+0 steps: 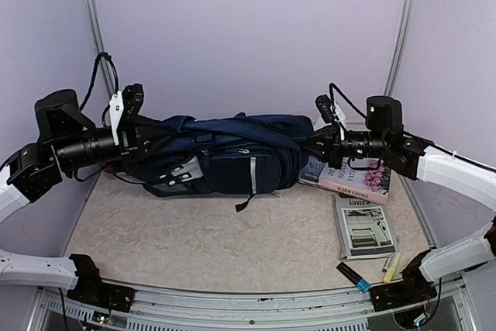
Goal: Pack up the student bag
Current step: Pass from the left arm to the right, then pass from the right arm to the left, then pick up the largest pocket of the bag from the student bag, then unzip the largest pocket of the student bag, then hold the largest pocket of the student bag.
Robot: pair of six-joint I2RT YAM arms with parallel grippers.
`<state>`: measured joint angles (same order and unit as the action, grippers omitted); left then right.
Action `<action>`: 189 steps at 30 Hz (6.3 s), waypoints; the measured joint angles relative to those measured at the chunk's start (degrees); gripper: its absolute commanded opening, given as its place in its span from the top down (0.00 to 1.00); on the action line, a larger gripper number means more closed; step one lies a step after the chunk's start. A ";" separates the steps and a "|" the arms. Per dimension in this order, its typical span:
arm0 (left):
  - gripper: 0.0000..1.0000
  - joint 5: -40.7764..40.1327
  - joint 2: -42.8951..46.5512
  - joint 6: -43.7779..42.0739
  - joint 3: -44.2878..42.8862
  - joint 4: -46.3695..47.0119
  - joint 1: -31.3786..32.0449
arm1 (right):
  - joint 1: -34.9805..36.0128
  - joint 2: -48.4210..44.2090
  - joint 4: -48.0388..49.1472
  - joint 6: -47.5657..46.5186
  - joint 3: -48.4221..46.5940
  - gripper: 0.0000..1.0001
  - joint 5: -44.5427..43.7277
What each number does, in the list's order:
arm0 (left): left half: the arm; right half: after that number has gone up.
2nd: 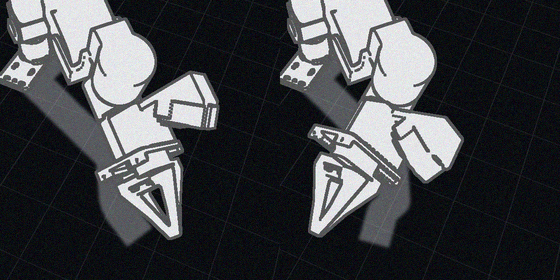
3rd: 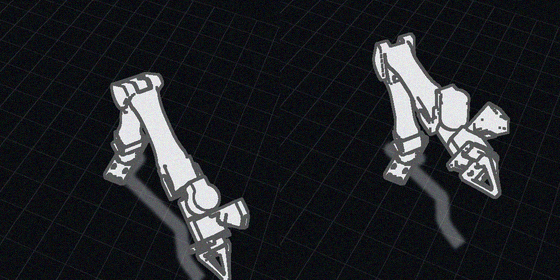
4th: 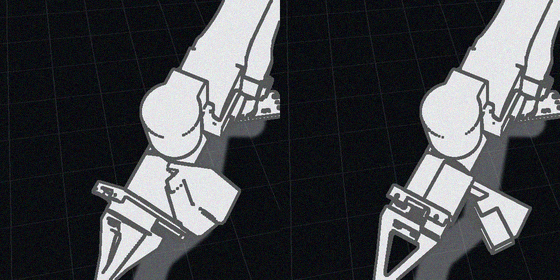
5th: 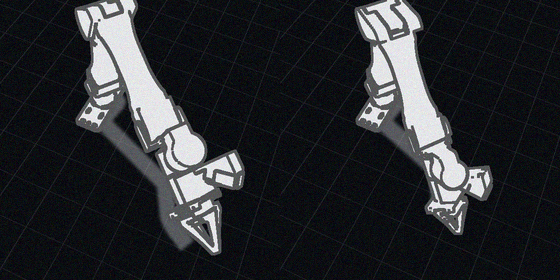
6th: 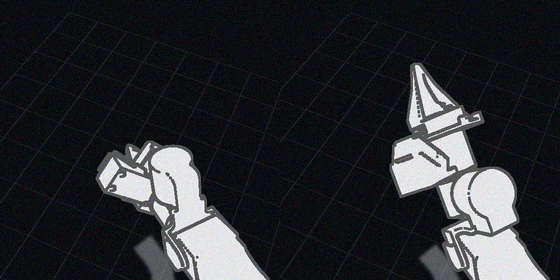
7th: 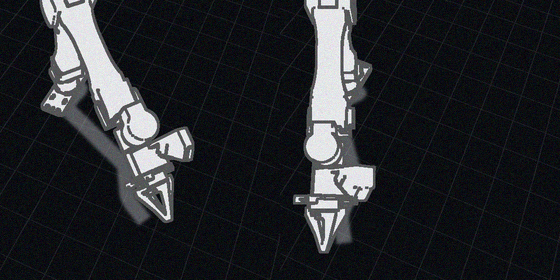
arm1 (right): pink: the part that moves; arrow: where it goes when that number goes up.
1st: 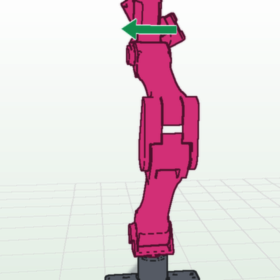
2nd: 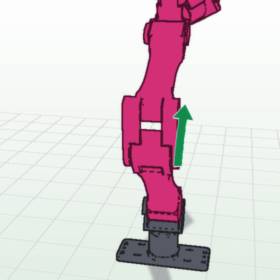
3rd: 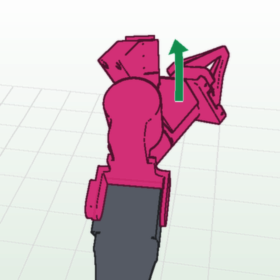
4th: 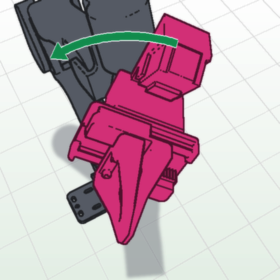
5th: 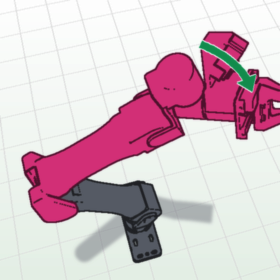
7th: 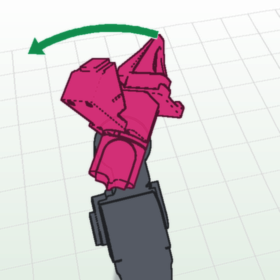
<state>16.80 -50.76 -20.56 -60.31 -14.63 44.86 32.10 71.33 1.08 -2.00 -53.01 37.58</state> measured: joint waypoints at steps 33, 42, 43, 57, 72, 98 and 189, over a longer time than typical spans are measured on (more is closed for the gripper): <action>0.06 -0.20 -9.16 8.68 14.08 11.74 22.62 | 0.74 4.26 3.96 -11.13 -12.98 1.00 3.28; 0.02 -13.40 -8.26 10.12 21.81 20.11 30.21 | 0.74 5.46 7.82 -7.50 -12.90 1.00 0.66; 0.02 -14.67 -8.70 10.12 22.32 20.57 30.18 | 0.74 5.66 8.13 -7.26 -12.90 1.00 0.52; 1.00 -24.96 -15.21 9.99 23.19 26.32 30.40 | 0.72 5.73 5.79 -6.08 -12.59 0.61 -3.74; 1.00 -33.81 -18.95 12.44 23.19 24.57 28.30 | 0.50 -5.33 -29.99 -0.35 -15.50 0.22 -29.88; 1.00 -33.57 -20.26 14.93 22.60 24.83 27.26 | 25.88 6.40 -9.01 -1.60 -2.47 0.71 -18.78; 0.15 -46.95 -14.03 15.43 3.76 23.82 23.93 | 23.52 13.05 -8.87 -6.10 -37.31 1.00 -18.38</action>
<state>-30.15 -64.79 -5.13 -56.55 9.19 68.79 55.61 84.38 -7.79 -8.10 -90.32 19.20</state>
